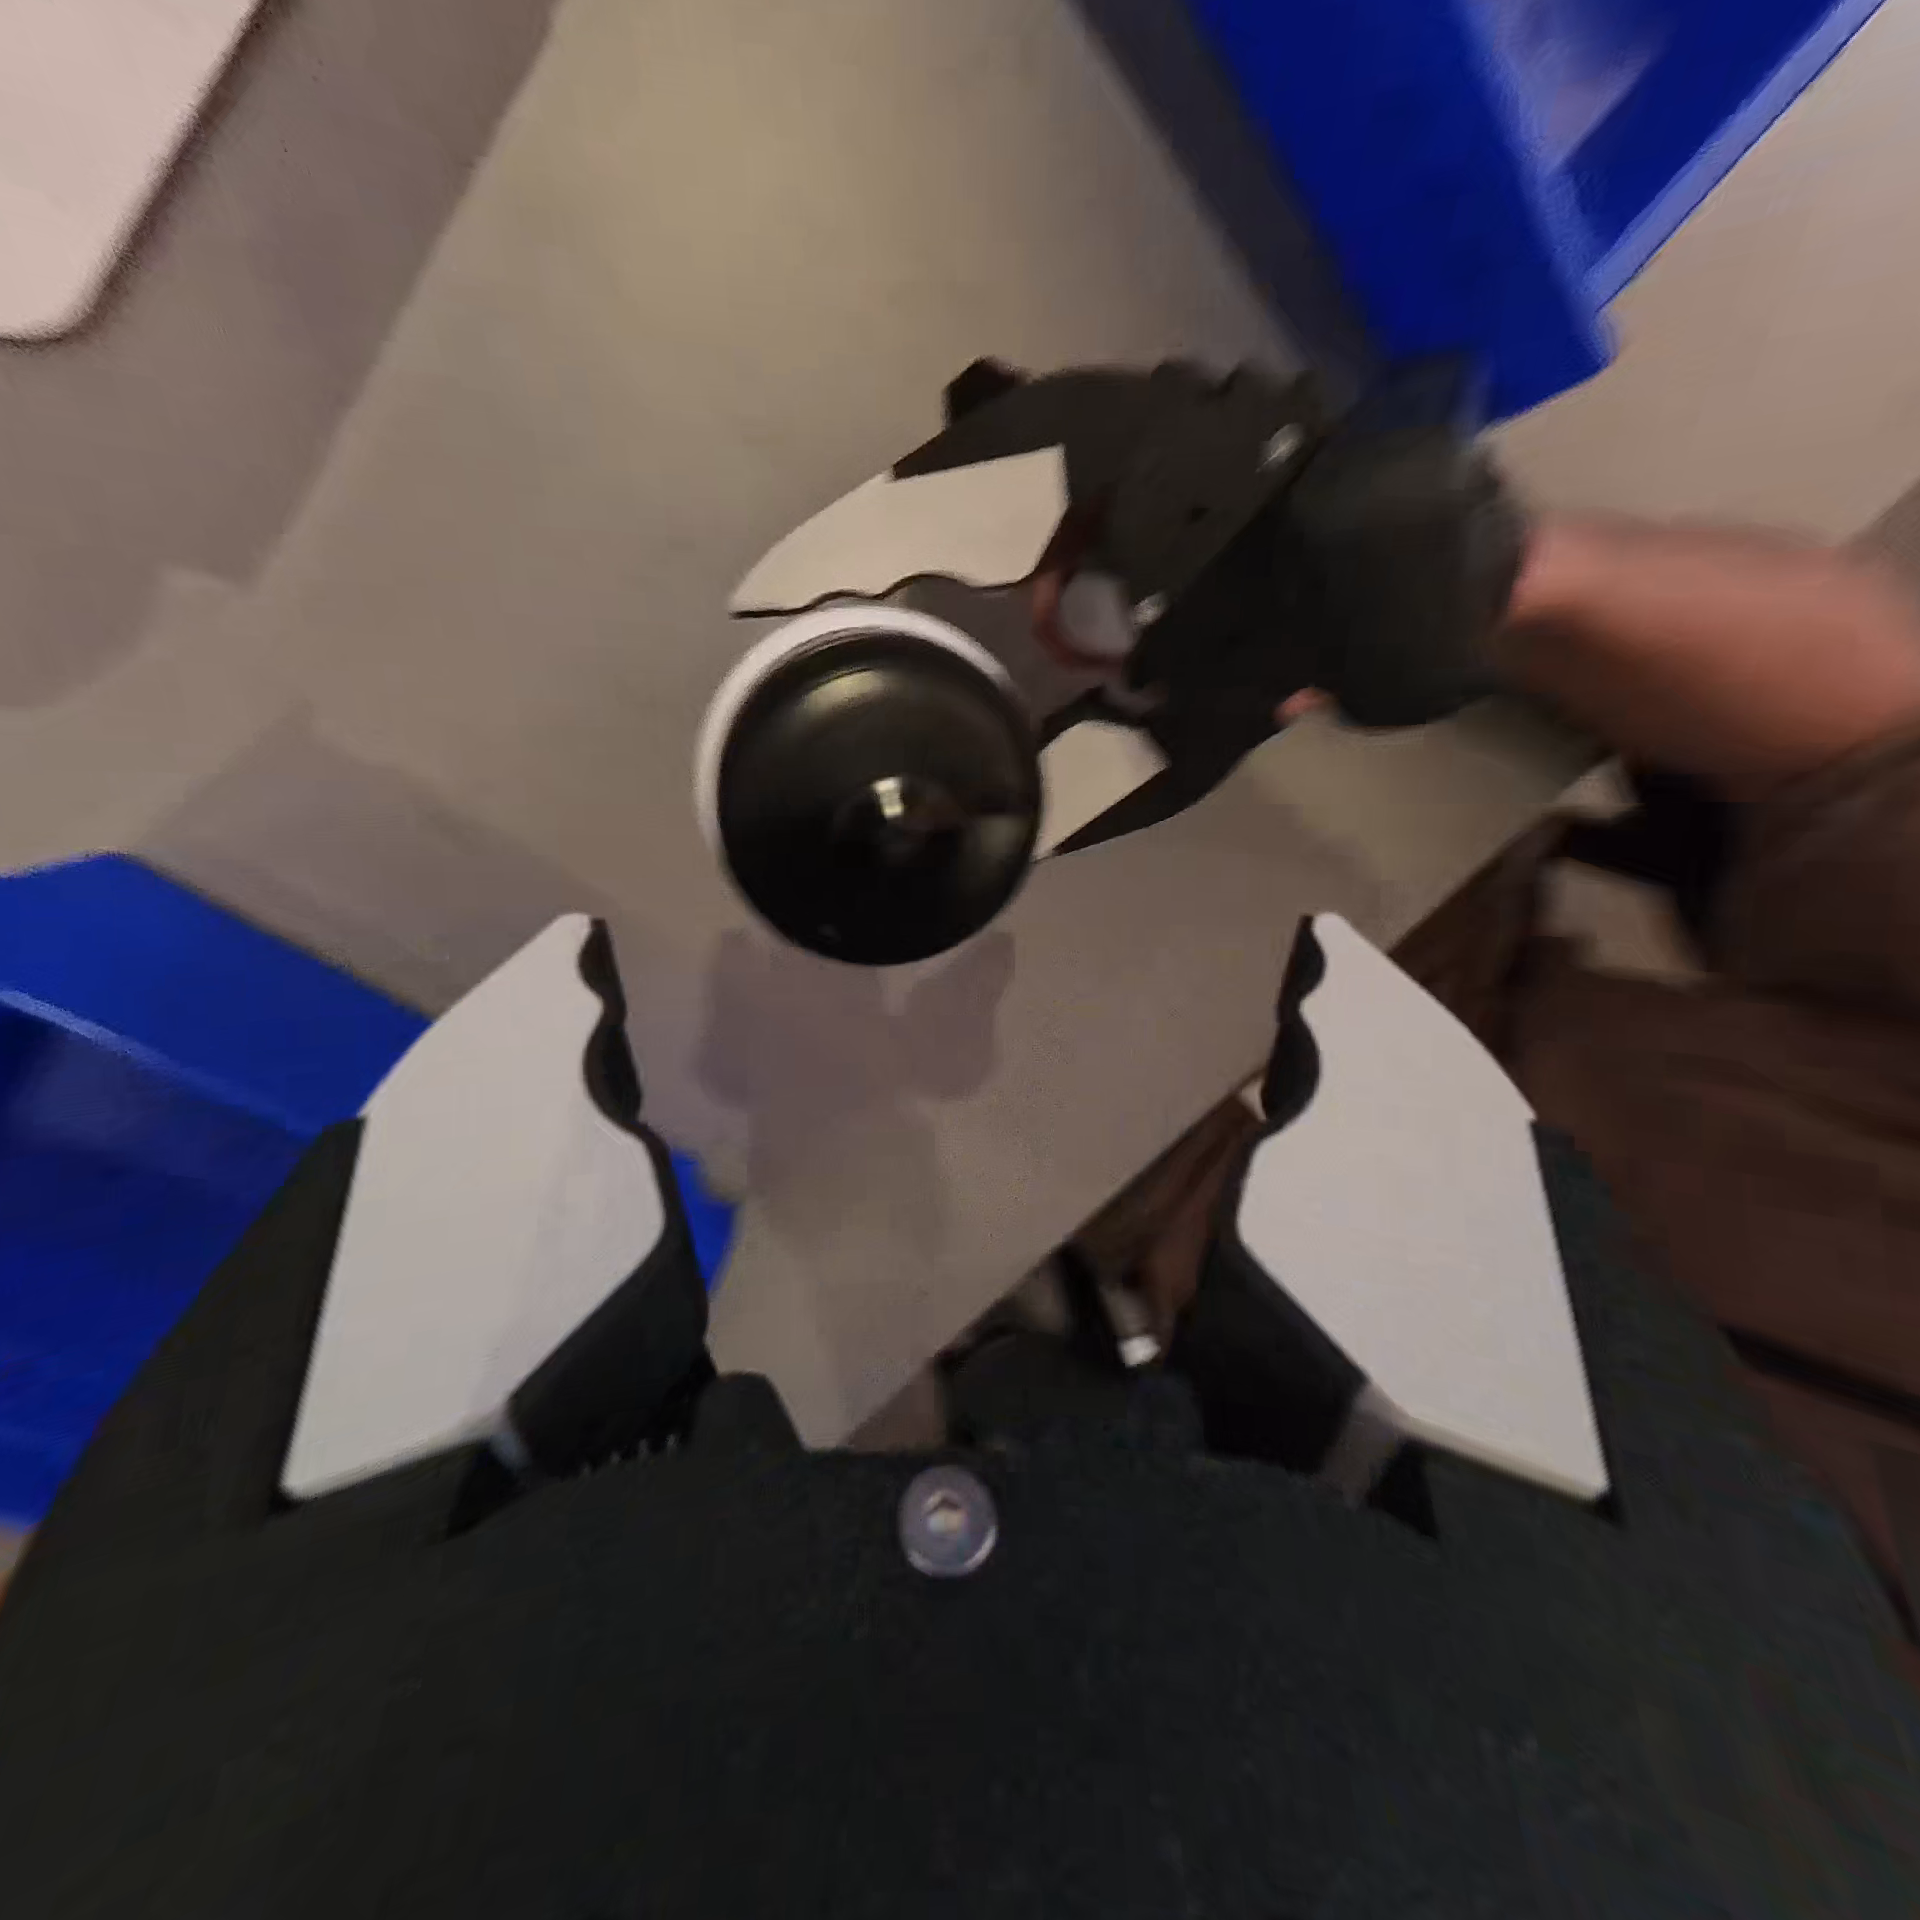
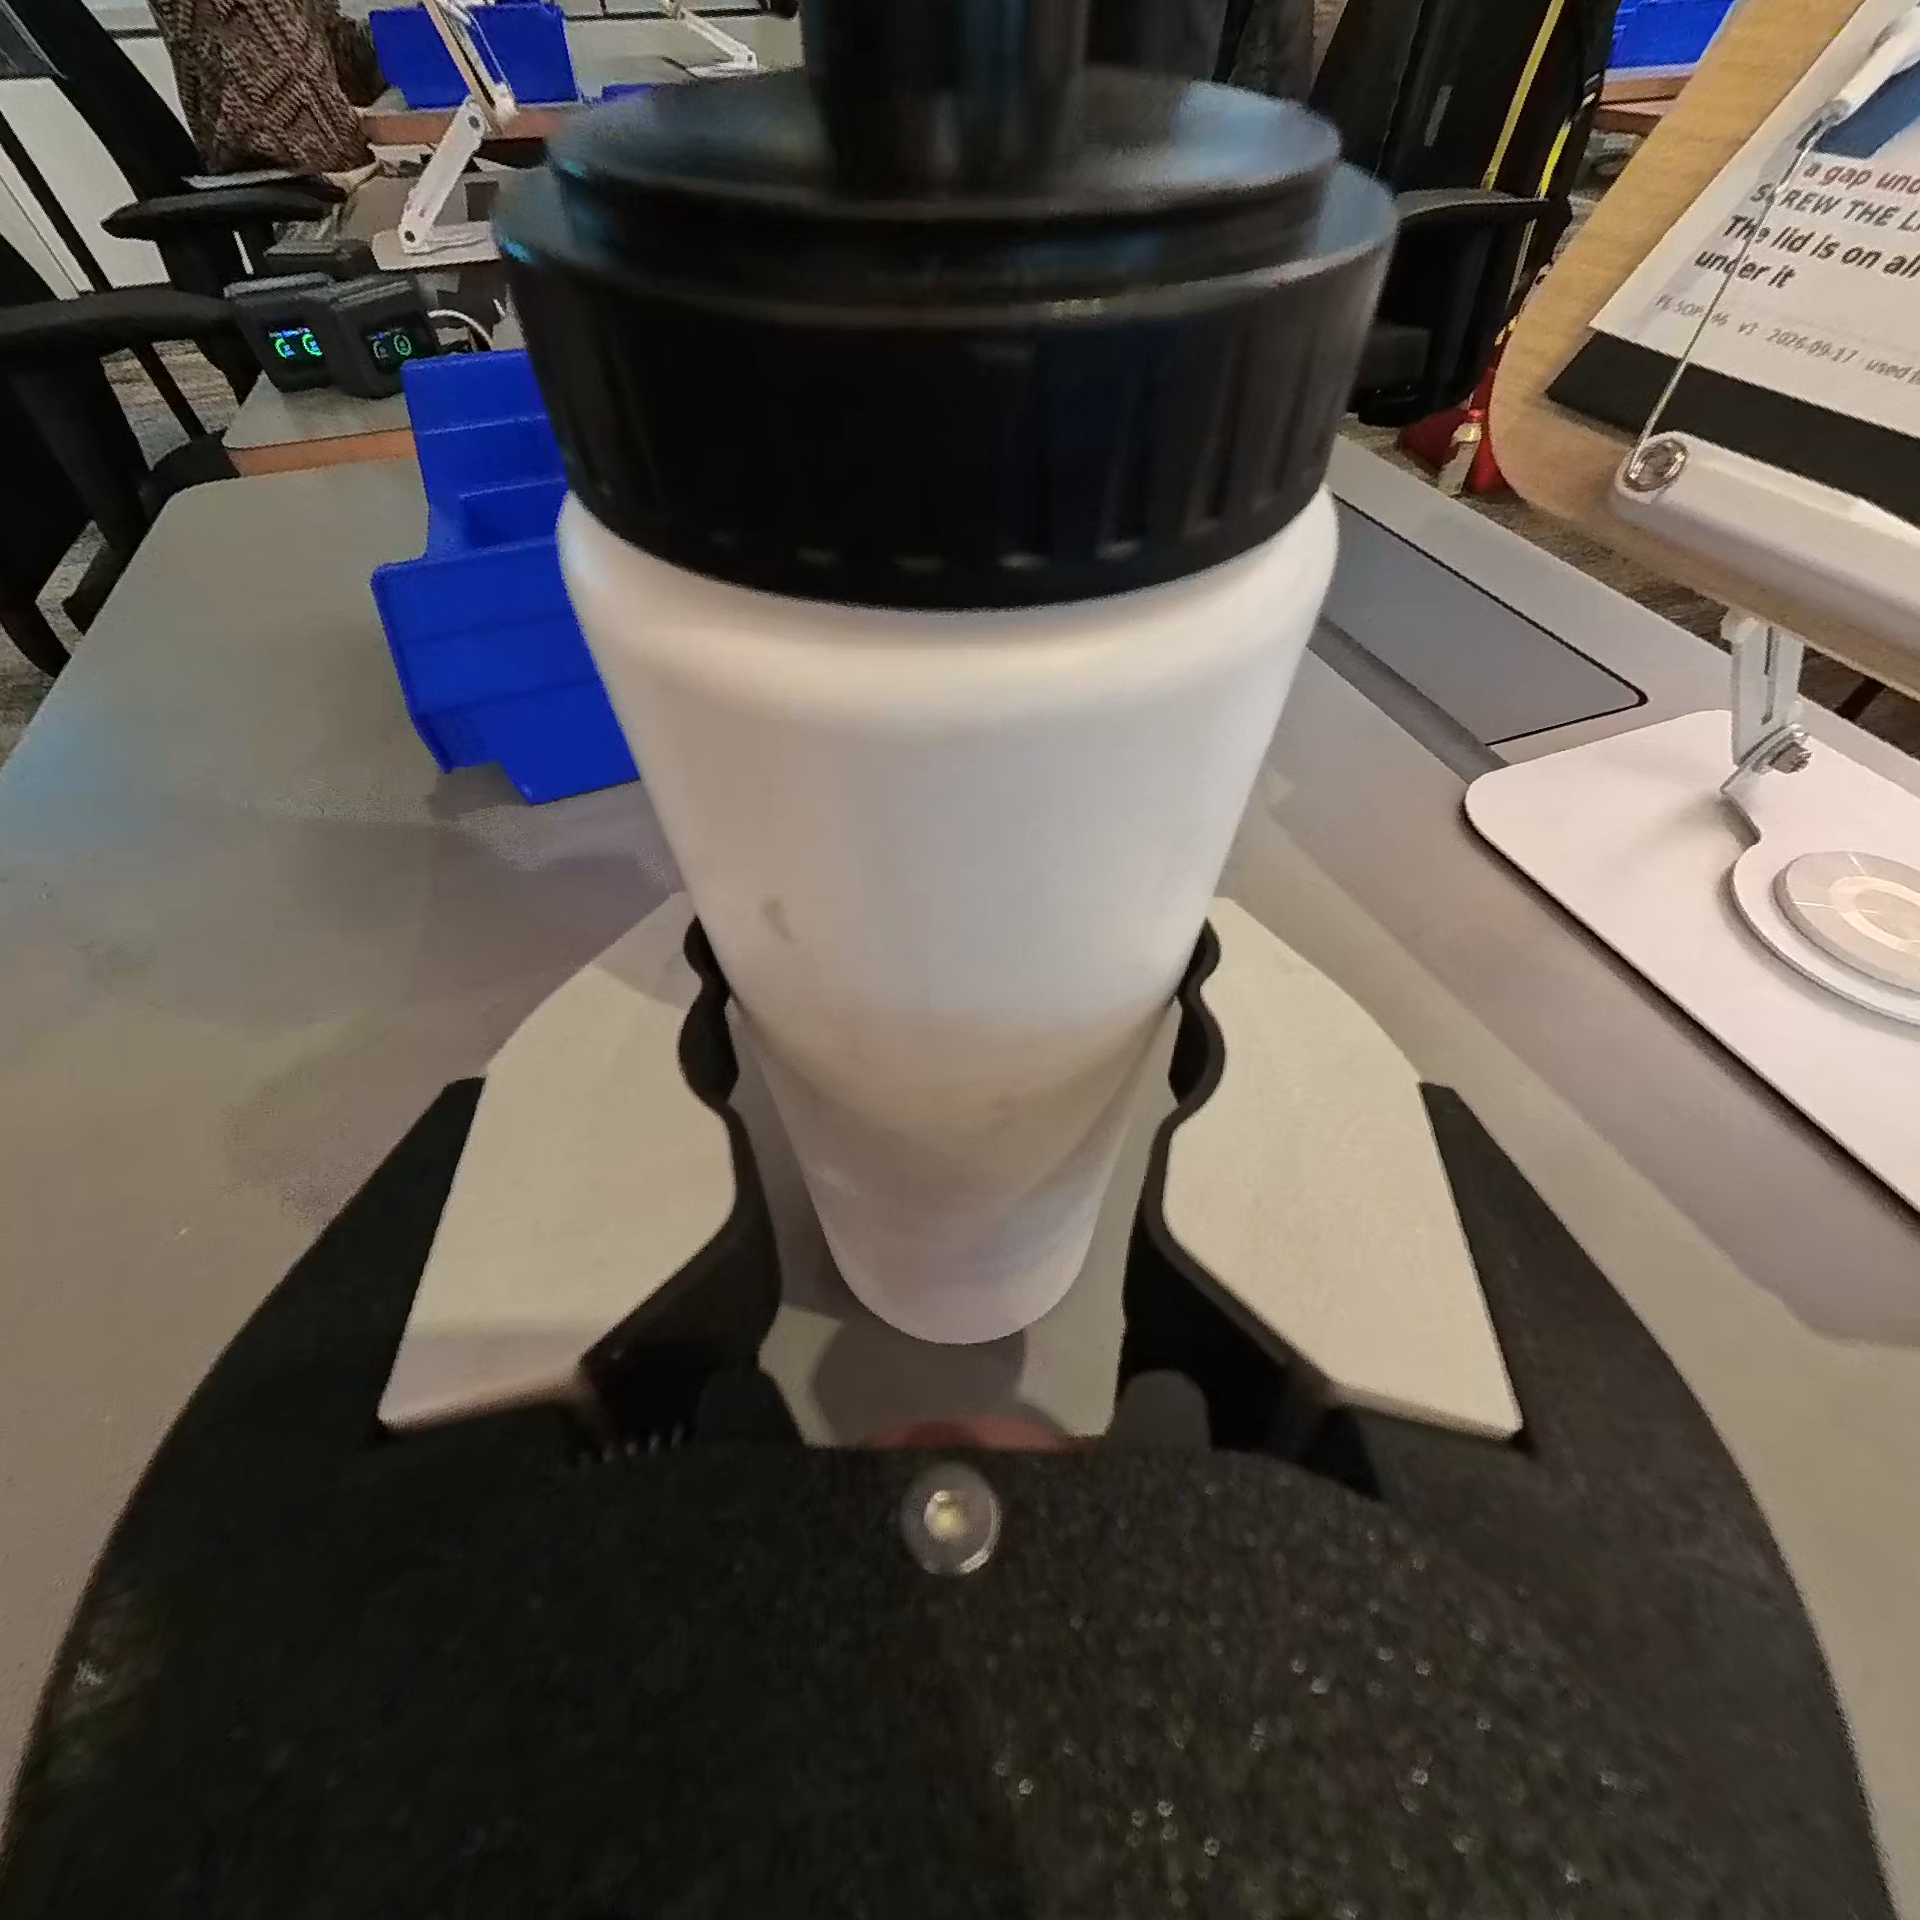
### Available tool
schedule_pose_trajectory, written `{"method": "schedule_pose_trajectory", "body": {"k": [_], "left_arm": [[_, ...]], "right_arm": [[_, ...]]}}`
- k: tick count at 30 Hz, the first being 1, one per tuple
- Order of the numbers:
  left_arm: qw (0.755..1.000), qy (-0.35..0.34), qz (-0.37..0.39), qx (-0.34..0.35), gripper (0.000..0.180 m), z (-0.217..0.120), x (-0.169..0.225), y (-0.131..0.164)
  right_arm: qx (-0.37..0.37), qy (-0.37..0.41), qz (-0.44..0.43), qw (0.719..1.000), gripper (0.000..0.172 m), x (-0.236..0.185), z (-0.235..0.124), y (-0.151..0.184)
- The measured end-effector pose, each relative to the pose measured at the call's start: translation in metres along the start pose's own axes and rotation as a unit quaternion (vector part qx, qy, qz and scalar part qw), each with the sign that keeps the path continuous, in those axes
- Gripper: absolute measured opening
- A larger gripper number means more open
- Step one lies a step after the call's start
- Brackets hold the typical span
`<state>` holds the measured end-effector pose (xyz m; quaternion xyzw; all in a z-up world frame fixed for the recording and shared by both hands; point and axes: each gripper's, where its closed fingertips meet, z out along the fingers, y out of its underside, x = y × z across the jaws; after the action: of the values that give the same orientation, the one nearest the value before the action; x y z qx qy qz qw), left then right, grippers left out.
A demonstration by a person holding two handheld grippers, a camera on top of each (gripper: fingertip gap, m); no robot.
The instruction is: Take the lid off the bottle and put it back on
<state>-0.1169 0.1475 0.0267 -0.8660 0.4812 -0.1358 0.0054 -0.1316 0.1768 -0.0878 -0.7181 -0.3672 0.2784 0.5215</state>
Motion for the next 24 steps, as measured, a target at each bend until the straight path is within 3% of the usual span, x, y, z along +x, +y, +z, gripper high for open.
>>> {"method": "schedule_pose_trajectory", "body": {"k": [2,8,14,16,24], "left_arm": [[0.999,0.007,-0.05,0.013,0.119,0.003,0.008,-0.002],[0.978,-0.094,-0.188,0.008,0.115,0.022,-0.014,-0.003],[0.961,-0.149,-0.234,0.013,0.085,0.03,-0.027,-0.009],[0.962,-0.133,-0.239,0.013,0.072,0.035,-0.023,-0.009],[0.986,-0.132,-0.099,-0.003,0.072,0.037,-0.019,-0.012]], "right_arm": [[0.0,0.0,0.0,1.0,0.083,0.0,0.0,0.0],[-0.002,0.0,0.001,1.0,0.083,0.0,0.0,0.0],[-0.002,-0.001,0.0,1.0,0.083,-0.001,-0.001,0.0],[-0.003,-0.001,-0.001,1.0,0.083,-0.001,0.0,0.0],[0.001,-0.008,-0.001,1.0,0.083,0.0,-0.003,0.001]]}}
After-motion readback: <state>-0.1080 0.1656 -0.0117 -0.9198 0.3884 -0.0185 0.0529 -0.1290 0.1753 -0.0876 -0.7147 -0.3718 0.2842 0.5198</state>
